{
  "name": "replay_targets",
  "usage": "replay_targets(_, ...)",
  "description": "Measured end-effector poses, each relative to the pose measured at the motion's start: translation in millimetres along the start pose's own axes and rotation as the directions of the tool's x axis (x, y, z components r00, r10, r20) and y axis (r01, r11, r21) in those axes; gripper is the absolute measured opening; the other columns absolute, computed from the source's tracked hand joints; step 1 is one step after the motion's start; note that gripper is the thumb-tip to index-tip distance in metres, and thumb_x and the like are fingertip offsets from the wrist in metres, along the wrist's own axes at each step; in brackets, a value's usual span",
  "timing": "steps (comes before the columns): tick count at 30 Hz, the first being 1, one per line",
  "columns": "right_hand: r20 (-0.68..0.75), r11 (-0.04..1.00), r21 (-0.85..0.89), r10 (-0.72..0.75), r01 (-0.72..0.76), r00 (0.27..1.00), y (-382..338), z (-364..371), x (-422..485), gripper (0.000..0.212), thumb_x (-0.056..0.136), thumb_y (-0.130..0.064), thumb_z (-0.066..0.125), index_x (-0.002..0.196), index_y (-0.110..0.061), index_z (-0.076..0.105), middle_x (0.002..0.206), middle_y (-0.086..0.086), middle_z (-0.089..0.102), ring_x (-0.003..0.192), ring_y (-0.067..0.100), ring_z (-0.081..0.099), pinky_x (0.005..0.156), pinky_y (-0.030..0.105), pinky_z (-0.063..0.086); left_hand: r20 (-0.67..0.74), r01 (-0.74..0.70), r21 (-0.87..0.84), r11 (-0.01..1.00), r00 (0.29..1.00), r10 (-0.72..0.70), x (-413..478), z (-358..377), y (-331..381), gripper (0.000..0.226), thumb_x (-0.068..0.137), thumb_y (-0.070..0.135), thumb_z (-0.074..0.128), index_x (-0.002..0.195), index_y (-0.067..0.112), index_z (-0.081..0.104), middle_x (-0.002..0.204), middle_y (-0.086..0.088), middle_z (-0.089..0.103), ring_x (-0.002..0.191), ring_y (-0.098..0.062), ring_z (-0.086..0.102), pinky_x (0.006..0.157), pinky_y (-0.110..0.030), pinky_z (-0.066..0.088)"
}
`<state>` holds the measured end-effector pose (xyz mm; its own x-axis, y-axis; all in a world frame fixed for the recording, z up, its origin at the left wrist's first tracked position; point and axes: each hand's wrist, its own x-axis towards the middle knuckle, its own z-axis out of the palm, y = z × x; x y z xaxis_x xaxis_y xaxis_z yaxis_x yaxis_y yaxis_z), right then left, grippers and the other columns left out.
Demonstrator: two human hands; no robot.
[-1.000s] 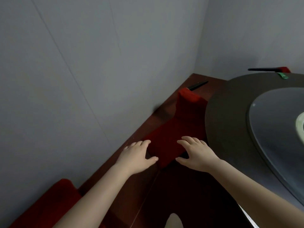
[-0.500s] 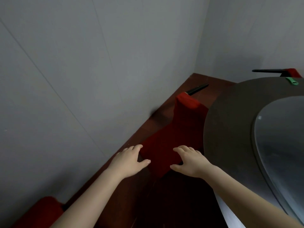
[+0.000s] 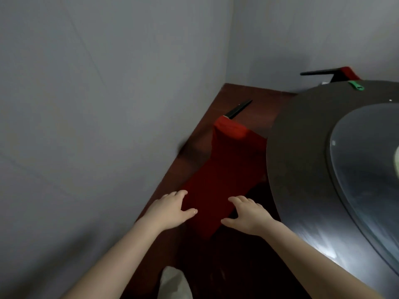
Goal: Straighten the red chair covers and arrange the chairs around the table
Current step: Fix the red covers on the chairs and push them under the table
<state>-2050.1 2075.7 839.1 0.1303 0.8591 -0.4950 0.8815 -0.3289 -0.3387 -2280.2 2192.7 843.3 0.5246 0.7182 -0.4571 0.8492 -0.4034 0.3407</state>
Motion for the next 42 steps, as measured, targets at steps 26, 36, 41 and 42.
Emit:
replay_targets(26, 0.403, 0.343, 0.769, 0.395, -0.54, 0.826, -66, 111, 178, 0.089, 0.083, -0.058, 0.068, 0.149, -0.01, 0.034, 0.148, 0.009, 0.046, 0.134, 0.024, 0.046, 0.108, 0.033, 0.037, 0.467, 0.241, -0.235, 0.941, 0.878, -0.108, 190, 12, -147, 0.111, 0.061, 0.086, 0.05, 0.151, 0.024, 0.034, 0.144, -0.004, 0.052, 0.124, -0.017, 0.055, 0.092, -0.025, 0.041)
replay_targets(36, 0.479, -0.006, 0.838, 0.487, -0.546, 0.731, -71, 151, 247, 0.045, 0.087, -0.052, 0.064, 0.115, -0.017, 0.062, 0.13, 0.006, 0.06, 0.103, 0.015, 0.059, 0.088, 0.03, 0.045, 0.548, 0.358, -0.337, 0.871, 0.827, -0.128, 270, 61, -173, 0.079, 0.087, 0.067, 0.057, 0.148, 0.019, 0.043, 0.146, -0.003, 0.051, 0.131, -0.02, 0.051, 0.095, -0.028, 0.038)
replay_targets(41, 0.53, -0.233, 0.842, 0.531, -0.487, 0.661, -72, 187, 286, 0.068, 0.09, -0.054, 0.06, 0.142, -0.013, 0.046, 0.137, 0.01, 0.054, 0.124, 0.028, 0.052, 0.103, 0.043, 0.042, 0.643, 0.44, -0.35, 0.827, 0.755, -0.129, 303, 85, -213, 0.074, 0.089, 0.067, 0.053, 0.144, 0.017, 0.048, 0.14, -0.003, 0.056, 0.127, -0.021, 0.053, 0.11, -0.045, 0.041)
replay_targets(42, 0.54, -0.27, 0.838, 0.531, -0.473, 0.653, -73, 197, 295, 0.071, 0.09, -0.054, 0.06, 0.146, -0.013, 0.042, 0.14, 0.011, 0.052, 0.127, 0.029, 0.05, 0.106, 0.045, 0.041, 0.648, 0.455, -0.358, 0.815, 0.75, -0.134, 311, 90, -222, 0.073, 0.09, 0.067, 0.053, 0.143, 0.017, 0.049, 0.138, -0.002, 0.057, 0.126, -0.021, 0.054, 0.109, -0.046, 0.041)
